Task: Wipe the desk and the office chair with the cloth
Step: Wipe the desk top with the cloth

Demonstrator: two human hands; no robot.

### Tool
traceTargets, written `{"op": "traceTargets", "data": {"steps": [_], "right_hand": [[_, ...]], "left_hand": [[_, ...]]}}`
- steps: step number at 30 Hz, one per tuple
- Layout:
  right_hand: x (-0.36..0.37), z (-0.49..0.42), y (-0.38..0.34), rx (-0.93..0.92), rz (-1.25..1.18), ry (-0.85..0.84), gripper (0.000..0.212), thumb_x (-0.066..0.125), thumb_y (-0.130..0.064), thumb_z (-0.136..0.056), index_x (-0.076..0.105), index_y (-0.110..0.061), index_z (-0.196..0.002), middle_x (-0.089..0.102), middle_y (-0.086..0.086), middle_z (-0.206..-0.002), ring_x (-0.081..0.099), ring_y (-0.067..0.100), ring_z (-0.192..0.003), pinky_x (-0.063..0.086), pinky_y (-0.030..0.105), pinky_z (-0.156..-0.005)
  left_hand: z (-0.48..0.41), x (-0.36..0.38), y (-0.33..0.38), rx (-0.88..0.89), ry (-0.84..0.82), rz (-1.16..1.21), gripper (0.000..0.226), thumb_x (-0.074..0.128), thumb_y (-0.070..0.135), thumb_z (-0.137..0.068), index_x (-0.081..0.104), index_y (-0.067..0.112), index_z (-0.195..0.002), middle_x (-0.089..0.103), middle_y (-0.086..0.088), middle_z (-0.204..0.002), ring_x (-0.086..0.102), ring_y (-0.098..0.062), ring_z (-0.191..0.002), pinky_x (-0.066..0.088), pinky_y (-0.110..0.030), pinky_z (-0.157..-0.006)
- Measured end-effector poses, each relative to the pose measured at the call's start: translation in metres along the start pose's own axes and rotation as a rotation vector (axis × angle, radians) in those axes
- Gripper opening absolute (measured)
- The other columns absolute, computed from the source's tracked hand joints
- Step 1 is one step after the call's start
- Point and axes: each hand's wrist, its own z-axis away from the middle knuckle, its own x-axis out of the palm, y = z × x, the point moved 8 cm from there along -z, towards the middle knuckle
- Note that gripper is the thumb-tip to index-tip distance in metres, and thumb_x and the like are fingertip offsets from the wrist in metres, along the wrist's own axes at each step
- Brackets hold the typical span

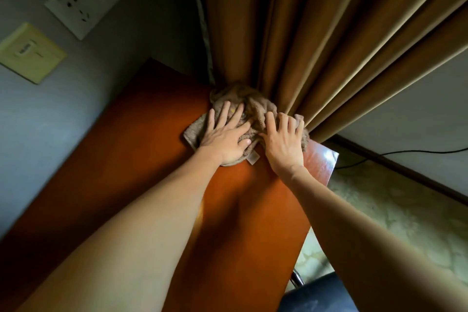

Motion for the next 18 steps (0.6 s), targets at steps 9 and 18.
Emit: {"op": "traceTargets", "data": {"steps": [9, 18], "right_hand": [[-0.007, 0.076, 0.067, 0.166, 0.075, 0.105, 0.050, 0.060, -0.015, -0.092, 0.046, -0.009, -0.139, 0.051, 0.020, -0.124, 0.035, 0.038, -0.117, 0.030, 0.066, -0.112], [-0.006, 0.145, 0.090, 0.369, 0.097, 0.010, 0.046, 0.066, -0.024, -0.090, 0.045, -0.012, -0.129, 0.053, 0.017, -0.109, 0.049, 0.036, -0.098, 0.042, 0.053, -0.093]], "left_hand": [[0.008, 0.027, 0.088, 0.129, -0.008, -0.079, 0.057, 0.032, 0.051, -0.104, 0.016, 0.042, -0.157, -0.025, 0.004, -0.165, -0.032, -0.029, -0.148, -0.011, -0.062, -0.118], [0.039, 0.050, 0.142, 0.215, -0.044, -0.148, 0.052, 0.030, 0.046, -0.106, 0.018, 0.042, -0.156, -0.023, 0.005, -0.166, -0.029, -0.028, -0.149, -0.010, -0.064, -0.117]]}}
